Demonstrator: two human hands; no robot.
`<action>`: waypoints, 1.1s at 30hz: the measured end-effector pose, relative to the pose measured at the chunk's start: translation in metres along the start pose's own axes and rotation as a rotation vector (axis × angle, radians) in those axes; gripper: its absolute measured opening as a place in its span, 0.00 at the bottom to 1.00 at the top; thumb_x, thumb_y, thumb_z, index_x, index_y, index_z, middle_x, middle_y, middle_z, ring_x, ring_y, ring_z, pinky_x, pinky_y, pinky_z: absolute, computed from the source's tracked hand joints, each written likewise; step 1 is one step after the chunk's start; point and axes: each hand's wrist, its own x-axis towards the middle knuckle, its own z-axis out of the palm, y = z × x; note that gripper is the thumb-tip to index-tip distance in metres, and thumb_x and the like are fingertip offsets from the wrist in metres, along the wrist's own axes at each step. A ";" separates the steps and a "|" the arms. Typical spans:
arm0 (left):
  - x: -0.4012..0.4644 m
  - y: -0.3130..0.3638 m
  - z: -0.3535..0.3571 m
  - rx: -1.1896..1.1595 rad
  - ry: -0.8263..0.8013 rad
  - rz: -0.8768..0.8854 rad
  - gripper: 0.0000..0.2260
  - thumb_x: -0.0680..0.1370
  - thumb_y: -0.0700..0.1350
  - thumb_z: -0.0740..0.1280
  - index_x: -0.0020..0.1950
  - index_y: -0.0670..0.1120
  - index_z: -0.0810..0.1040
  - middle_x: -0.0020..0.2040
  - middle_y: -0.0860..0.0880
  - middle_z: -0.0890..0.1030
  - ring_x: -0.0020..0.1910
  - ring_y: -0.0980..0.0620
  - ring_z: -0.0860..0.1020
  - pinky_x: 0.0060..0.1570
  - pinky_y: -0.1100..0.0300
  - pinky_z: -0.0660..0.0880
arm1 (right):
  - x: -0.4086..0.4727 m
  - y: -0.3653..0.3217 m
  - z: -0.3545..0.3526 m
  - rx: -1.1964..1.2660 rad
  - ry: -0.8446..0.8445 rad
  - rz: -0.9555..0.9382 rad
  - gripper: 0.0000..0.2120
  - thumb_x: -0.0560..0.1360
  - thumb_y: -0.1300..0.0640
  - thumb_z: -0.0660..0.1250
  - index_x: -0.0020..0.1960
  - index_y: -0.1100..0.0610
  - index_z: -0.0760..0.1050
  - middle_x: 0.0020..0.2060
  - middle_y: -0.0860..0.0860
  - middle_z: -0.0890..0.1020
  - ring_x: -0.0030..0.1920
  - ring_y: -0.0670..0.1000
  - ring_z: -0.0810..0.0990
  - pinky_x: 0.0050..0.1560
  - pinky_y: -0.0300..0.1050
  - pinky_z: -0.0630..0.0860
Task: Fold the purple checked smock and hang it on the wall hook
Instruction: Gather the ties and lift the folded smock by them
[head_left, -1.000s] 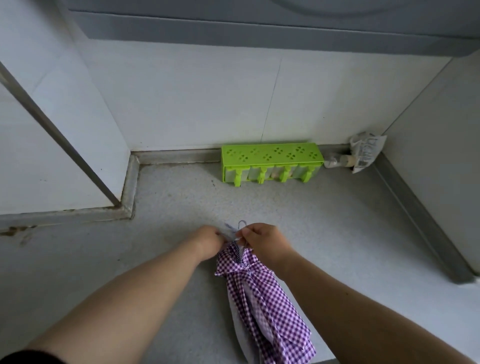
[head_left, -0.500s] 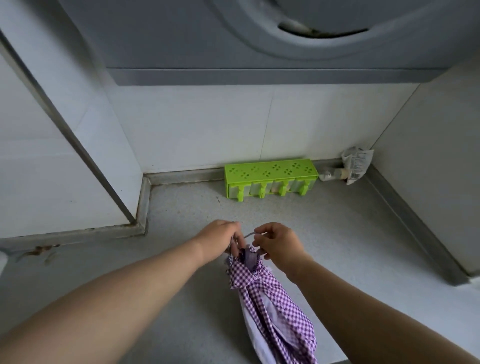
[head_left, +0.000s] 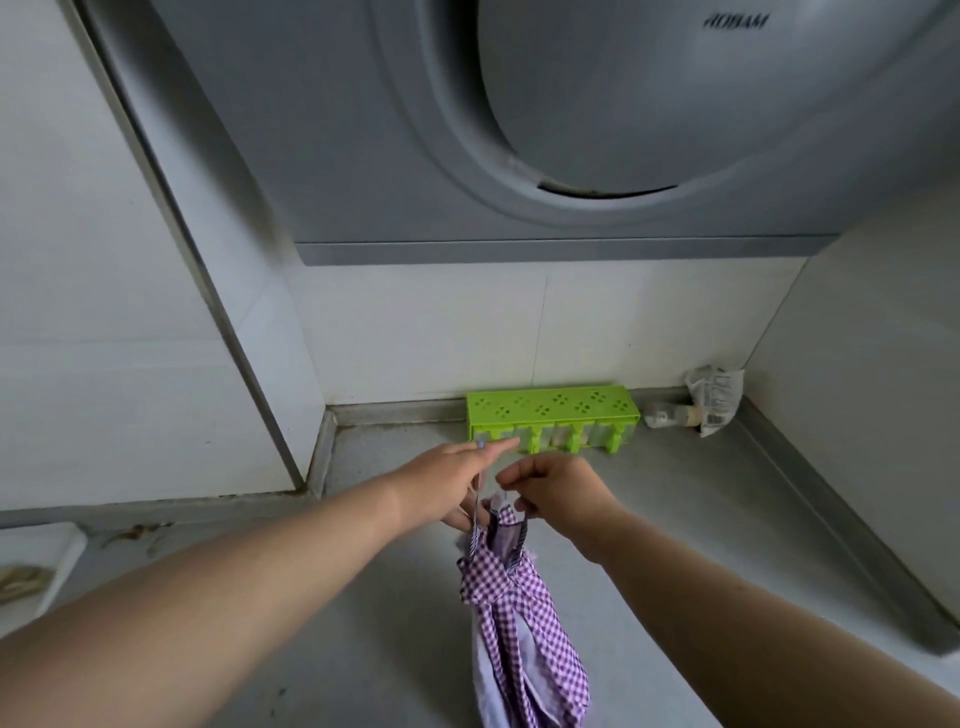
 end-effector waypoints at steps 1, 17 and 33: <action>-0.002 0.004 0.001 0.046 0.004 0.024 0.25 0.87 0.39 0.56 0.78 0.65 0.68 0.53 0.50 0.71 0.46 0.45 0.86 0.49 0.53 0.85 | -0.002 -0.005 -0.004 -0.038 -0.029 -0.030 0.15 0.78 0.69 0.65 0.44 0.54 0.86 0.36 0.48 0.86 0.34 0.45 0.81 0.44 0.44 0.81; -0.003 0.054 0.034 0.076 0.215 -0.009 0.11 0.77 0.57 0.62 0.45 0.52 0.79 0.41 0.54 0.80 0.44 0.55 0.78 0.46 0.58 0.73 | -0.028 -0.030 -0.056 -0.292 -0.247 -0.422 0.08 0.82 0.60 0.67 0.49 0.55 0.84 0.45 0.47 0.88 0.35 0.35 0.80 0.40 0.31 0.74; 0.014 0.032 0.044 0.106 0.218 -0.001 0.06 0.75 0.53 0.78 0.49 0.54 0.86 0.42 0.53 0.85 0.41 0.58 0.79 0.46 0.57 0.73 | -0.024 -0.019 -0.060 -0.385 -0.097 -0.318 0.08 0.83 0.55 0.65 0.46 0.53 0.77 0.32 0.49 0.84 0.33 0.46 0.85 0.40 0.44 0.80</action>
